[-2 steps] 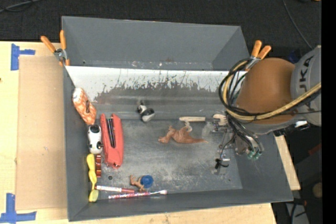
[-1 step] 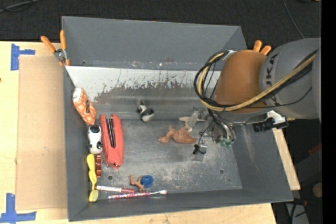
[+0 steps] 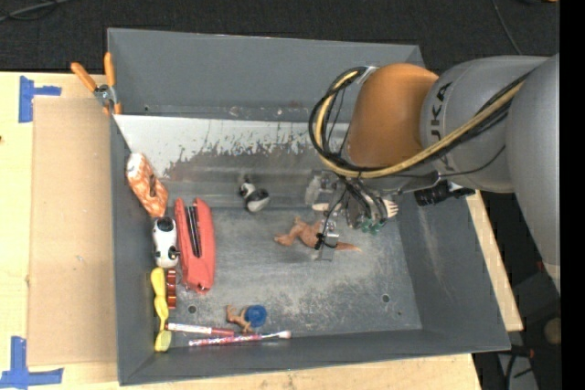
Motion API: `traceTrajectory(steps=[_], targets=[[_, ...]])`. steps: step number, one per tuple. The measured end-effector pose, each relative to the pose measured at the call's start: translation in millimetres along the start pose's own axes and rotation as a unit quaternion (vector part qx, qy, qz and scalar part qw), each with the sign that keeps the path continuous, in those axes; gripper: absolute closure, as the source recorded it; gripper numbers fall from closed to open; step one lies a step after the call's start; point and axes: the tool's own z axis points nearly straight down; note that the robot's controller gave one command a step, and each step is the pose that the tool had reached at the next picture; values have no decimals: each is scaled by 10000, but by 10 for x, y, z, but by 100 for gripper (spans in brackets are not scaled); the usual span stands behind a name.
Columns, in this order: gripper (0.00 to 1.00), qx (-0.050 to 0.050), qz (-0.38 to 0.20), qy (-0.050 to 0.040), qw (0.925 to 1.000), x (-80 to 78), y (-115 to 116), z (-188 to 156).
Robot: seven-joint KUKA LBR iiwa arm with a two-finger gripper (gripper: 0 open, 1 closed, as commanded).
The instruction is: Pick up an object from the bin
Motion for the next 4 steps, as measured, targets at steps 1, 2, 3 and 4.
traceTrajectory(steps=[1, 2, 3, 4], targets=[[0, -13, -9, -29, 10000, -33, -71, 146], [0, -19, 1119, -31, 9937, -47, -240, 281], [100, -24, 1391, -23, 9903, -72, -474, 363], [100, -23, 1383, -23, 9904, -73, -472, 363]])
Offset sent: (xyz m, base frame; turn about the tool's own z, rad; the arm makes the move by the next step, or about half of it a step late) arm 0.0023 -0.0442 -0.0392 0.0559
